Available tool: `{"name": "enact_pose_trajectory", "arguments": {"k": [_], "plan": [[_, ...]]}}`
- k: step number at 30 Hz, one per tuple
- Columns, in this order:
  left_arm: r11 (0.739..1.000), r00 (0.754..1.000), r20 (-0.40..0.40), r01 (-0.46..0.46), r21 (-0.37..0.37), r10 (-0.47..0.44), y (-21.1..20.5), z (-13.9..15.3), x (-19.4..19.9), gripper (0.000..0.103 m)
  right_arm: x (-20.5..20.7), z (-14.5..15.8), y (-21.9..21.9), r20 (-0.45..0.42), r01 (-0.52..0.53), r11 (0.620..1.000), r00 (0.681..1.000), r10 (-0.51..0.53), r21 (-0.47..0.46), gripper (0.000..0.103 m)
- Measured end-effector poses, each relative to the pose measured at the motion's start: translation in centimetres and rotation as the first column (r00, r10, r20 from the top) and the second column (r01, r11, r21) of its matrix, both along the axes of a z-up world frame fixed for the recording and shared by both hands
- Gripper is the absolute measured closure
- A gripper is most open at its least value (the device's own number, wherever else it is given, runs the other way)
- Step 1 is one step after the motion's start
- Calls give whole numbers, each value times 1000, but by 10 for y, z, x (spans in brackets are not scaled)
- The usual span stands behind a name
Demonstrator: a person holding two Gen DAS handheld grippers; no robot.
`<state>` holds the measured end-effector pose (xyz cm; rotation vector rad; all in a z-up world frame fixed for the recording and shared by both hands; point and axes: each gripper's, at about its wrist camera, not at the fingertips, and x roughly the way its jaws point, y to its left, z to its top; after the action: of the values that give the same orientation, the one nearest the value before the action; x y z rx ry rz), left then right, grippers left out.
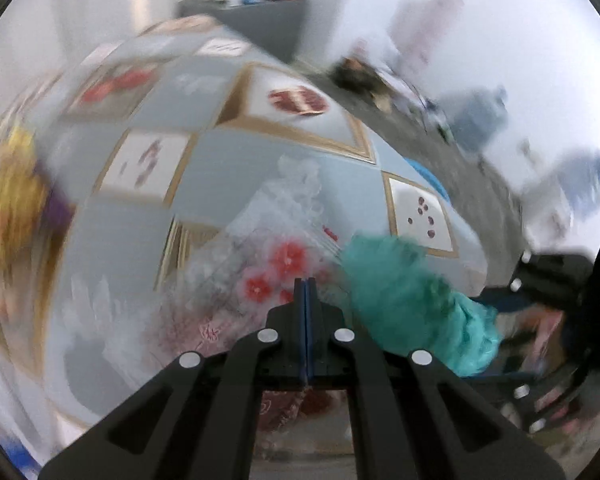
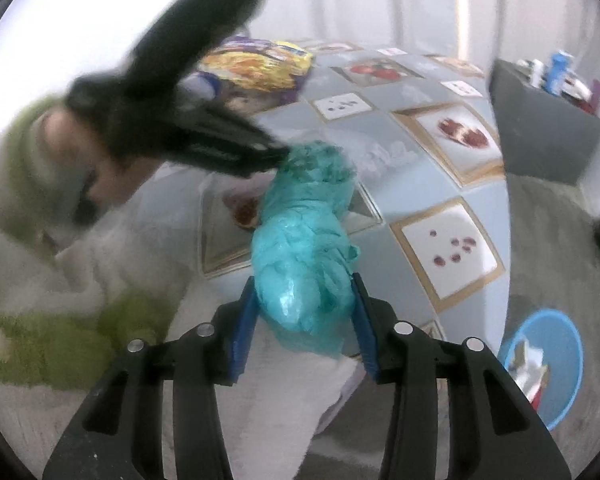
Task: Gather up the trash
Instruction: 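Carry the clear bag with the left gripper while the right gripper carries the teal bag to the wastebasket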
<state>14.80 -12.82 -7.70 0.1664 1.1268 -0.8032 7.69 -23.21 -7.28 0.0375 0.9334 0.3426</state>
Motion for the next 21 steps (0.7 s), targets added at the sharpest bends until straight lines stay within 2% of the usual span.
{"name": "enact_pose_trajectory", "arguments": {"k": [2,6,8,9,12,13,14,15,18,21], "plan": [[997,997,-7,-77,-28,77,6,-1,-11,103,-3,-1,3,-14,53,999,999,-53,-1,61],[985,988,-44,-148,-91,145,15,0,-15,100,-4,-1,12,-30,121,992,992,-122,-16,60],[980,989,-56,-142,-138,135,21,4,-23,83,-6,0,15,-34,131,991,991,-132,-28,60],[980,992,-35,-128,-154,124,22,7,-27,69,-5,0,16,-34,134,990,990,-136,-39,58],[982,990,105,-79,-169,97,31,28,-34,51,-5,1,15,-41,150,987,987,-152,-54,58],[980,986,140,-68,-187,95,36,35,-34,41,-5,2,14,-43,157,986,986,-160,-55,58],[978,984,153,-64,-198,95,41,37,-32,37,-4,2,13,-42,167,984,985,-170,-56,58],[979,981,169,-61,-196,95,43,39,-27,31,-4,2,12,-43,173,983,984,-175,-57,58],[989,973,211,-72,-129,98,44,34,-9,23,0,2,2,-57,211,977,976,-212,-18,56],[992,972,205,-106,-63,117,45,18,12,21,4,1,-10,-86,265,963,962,-260,42,54]]}}
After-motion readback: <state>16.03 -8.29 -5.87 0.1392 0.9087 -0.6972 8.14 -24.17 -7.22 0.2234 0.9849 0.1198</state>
